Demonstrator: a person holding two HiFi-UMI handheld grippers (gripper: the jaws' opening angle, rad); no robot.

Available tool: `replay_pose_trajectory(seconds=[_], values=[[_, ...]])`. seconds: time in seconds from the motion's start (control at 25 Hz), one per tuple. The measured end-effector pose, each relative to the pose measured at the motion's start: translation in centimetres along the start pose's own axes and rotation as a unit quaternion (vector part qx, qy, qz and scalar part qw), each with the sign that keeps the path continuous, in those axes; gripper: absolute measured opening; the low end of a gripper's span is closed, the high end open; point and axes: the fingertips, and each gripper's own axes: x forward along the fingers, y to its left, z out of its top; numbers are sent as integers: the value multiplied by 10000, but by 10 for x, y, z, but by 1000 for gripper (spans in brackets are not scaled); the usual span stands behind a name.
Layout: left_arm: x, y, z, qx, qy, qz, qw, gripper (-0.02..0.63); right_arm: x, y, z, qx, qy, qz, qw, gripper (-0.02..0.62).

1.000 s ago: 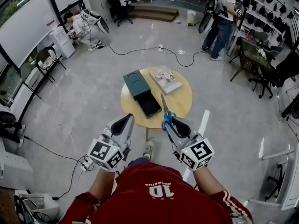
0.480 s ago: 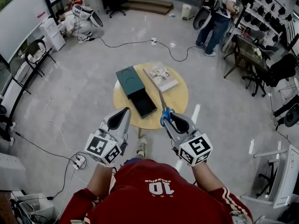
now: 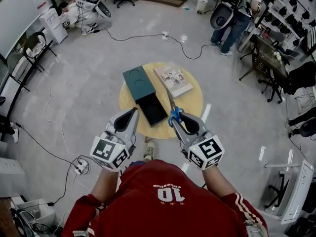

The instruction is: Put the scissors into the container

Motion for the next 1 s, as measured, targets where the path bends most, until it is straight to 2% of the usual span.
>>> replay_pose_trajectory(seconds=[0.4,0.52,0.76,1.0], values=[[31,36,-4,-69,-37,68,9999,2,47,-23,-4,-43,281,18,9996,91],[34,51,0,-57,-91,195,9998,2,61,-25,-9,-56,397,67,9992,91],[41,55,-9,-125,-92,347,9993,2,74,-34,-36,38,782,171,9968,91],[37,67,-32,-157,85,453,9988,2,96,-37,-68,151,1171,135,9929,91]])
